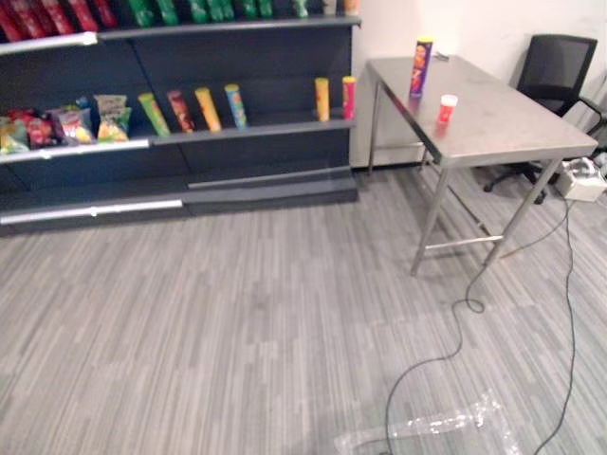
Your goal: Put the gum and the chips on the shelf.
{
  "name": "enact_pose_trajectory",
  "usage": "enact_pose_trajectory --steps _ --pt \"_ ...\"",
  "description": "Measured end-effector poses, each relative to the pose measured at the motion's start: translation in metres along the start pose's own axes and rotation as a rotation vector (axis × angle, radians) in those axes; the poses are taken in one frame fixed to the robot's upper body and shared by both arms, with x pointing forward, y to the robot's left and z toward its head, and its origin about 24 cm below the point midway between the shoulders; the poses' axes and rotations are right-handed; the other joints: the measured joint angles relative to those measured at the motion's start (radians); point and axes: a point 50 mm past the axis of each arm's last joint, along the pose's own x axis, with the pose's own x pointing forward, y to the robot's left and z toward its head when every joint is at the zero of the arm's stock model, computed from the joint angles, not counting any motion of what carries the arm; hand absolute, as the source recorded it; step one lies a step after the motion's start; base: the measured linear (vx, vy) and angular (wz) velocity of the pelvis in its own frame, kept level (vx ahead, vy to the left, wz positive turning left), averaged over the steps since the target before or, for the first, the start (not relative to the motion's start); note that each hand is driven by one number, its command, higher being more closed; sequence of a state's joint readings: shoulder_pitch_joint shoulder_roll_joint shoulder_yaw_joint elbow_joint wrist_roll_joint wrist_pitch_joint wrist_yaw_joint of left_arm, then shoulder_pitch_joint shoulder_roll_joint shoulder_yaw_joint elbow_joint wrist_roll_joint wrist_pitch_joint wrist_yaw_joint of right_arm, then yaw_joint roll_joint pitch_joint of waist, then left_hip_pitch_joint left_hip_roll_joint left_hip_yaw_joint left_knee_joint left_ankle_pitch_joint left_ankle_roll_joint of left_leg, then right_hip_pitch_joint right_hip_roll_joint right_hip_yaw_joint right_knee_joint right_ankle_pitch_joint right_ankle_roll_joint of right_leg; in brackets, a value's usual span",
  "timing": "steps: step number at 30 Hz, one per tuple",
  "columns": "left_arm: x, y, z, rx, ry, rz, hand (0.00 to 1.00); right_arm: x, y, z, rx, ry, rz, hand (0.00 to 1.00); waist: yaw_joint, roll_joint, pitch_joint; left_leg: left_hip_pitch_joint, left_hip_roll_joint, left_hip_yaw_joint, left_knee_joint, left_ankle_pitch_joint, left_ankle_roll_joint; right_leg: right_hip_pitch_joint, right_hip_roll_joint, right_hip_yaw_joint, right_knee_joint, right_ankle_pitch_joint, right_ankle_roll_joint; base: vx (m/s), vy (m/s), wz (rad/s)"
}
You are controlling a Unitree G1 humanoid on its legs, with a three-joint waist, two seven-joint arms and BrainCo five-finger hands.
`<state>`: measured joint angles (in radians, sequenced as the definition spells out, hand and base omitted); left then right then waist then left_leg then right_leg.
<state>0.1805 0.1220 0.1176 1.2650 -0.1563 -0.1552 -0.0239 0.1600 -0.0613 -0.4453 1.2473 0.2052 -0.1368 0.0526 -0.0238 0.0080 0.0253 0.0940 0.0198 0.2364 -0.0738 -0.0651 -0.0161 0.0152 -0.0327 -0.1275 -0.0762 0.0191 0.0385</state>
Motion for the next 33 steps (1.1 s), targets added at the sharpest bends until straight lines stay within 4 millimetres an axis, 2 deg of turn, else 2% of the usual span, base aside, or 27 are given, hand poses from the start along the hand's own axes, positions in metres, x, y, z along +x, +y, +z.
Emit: enact_pose_trajectory --steps 6,15,33 --pt "0.001 0.0 0.006 -0.002 -0.019 0.002 0.0 0.002 0.005 0.005 0.028 -0.007 0.004 0.0 0.001 -0.005 0.014 0.034 -0.004 0.006 -0.012 -0.012 -0.019 0.042 0.0 -0.001 -0.027 -0.001 0.003 0.05 -0.011 -0.01" --pt "0.003 -0.002 0.011 0.001 -0.031 0.004 0.0 0.003 0.009 0.01 0.018 -0.029 -0.001 0.0 0.001 0.001 0.022 0.035 0.012 0.024 -0.01 -0.018 -0.023 0.038 0.013 0.002 -0.027 -0.009 0.014 -0.06 -0.037 -0.02" --pt "0.003 -0.003 0.012 0.015 -0.043 0.008 0.0 0.003 0.009 0.014 -0.029 -0.057 -0.007 0.0 0.002 0.002 0.029 0.031 0.029 0.035 -0.011 -0.024 -0.032 0.03 0.031 0.016 -0.029 -0.005 0.008 -0.02 -0.031 -0.03"
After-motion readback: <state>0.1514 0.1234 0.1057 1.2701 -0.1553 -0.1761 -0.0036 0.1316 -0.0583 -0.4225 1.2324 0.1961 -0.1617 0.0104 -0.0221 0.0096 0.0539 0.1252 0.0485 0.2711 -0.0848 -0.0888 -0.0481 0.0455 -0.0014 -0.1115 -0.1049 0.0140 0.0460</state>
